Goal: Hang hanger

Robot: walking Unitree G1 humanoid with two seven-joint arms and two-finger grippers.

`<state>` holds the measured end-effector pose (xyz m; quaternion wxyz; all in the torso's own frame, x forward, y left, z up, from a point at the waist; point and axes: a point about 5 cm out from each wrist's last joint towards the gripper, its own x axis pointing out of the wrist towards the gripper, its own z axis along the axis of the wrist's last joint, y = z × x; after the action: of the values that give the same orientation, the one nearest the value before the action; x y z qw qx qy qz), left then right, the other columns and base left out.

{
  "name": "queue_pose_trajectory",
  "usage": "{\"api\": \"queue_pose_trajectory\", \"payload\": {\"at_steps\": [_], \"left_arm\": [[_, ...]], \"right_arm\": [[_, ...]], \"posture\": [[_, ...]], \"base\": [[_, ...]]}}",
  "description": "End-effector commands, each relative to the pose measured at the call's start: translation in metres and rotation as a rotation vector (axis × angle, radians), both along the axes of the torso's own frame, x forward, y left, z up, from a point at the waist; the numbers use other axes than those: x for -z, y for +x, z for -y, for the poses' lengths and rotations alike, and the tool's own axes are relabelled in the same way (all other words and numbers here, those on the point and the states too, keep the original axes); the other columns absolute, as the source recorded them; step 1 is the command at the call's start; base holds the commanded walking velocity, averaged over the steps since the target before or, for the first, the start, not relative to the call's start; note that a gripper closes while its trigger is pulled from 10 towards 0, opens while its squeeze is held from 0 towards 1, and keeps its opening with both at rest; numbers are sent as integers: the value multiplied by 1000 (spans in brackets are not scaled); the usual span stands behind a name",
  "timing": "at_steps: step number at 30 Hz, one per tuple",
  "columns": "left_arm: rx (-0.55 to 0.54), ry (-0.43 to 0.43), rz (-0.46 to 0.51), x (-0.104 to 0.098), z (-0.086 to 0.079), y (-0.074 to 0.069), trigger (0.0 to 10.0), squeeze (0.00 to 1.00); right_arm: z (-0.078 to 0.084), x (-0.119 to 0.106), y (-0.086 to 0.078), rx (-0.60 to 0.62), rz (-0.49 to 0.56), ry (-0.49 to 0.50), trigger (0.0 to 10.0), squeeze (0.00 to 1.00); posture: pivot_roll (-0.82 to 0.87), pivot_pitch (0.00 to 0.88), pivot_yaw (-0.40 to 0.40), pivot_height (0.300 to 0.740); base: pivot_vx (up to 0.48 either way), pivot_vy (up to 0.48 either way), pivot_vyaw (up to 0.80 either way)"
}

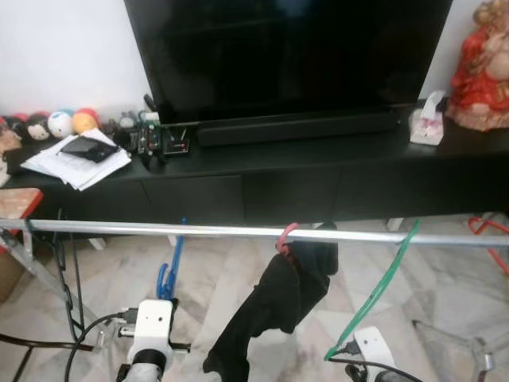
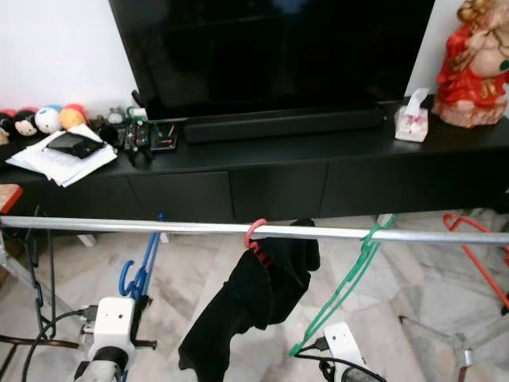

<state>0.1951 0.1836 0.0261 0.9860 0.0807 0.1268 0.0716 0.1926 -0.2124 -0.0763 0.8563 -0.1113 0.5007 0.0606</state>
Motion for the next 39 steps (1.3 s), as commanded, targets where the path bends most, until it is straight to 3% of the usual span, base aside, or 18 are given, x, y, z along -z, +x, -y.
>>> {"api": "queue_pose_trajectory", "payload": {"at_steps": [1,6,12,18,25,39], "left_arm": [[-70,26,45,-6,-13,-4,10000,0],[-33,11,125,-19,-11,7,10000,0],[68,31,128,-21,-2,15,10000,0],[62,9,61,-13,-6,32,10000,0],[36,-7,70,-17,-9,51,10000,0],[39,0,91,-26,2,86,10000,0]], "right_arm": [[-7,1,0,-14,-4,19,10000,0],[-7,1,0,-17,-5,21,10000,0],[-7,1,0,-15,-4,23,10000,0],[-7,1,1,-16,-7,25,10000,0],[-7,0,2,-17,-4,26,10000,0],[-8,1,1,-20,-9,32,10000,0]], "posture": [[-121,0,13,740],[-120,0,12,740],[-123,0,12,740],[-122,0,6,740],[-122,0,0,740],[-124,0,-5,740]], "base": [[0,0,0],[0,0,0],[0,0,0],[0,0,0],[0,0,0],[0,0,0]]}}
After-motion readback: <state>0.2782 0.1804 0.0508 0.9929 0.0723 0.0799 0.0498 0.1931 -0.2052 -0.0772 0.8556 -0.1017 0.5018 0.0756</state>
